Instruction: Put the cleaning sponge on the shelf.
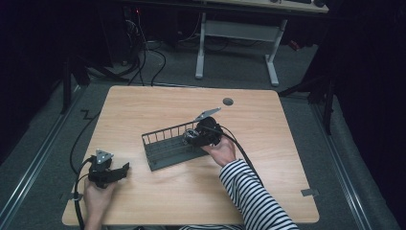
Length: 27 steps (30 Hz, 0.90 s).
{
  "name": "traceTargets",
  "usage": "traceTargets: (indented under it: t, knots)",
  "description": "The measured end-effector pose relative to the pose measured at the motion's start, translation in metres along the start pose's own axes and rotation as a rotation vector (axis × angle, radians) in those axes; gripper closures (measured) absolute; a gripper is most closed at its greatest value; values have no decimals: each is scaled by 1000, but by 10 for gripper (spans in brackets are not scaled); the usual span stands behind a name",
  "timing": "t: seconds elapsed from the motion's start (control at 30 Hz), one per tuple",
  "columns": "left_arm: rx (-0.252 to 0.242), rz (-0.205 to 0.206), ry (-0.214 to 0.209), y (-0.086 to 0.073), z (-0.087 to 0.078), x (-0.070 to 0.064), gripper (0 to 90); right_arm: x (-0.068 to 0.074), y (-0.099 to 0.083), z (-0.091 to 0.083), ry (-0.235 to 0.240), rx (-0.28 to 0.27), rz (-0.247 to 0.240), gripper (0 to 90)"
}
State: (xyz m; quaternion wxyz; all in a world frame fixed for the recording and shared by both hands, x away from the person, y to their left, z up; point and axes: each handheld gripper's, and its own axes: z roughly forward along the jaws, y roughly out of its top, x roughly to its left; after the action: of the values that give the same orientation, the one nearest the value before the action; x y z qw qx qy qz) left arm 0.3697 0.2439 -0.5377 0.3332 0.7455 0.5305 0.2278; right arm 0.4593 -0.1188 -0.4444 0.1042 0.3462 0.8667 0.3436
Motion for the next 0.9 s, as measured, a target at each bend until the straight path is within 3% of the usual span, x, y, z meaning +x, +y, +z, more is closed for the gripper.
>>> traceTargets:
  t: [0.3,0.9]
  knots:
    - [0,1,0,0,0,0,244,0,2,-7,-6,-38,-7,348]
    - [0,1,1,0,0,0,242,-10,-8,-53,-21,-164,41,390]
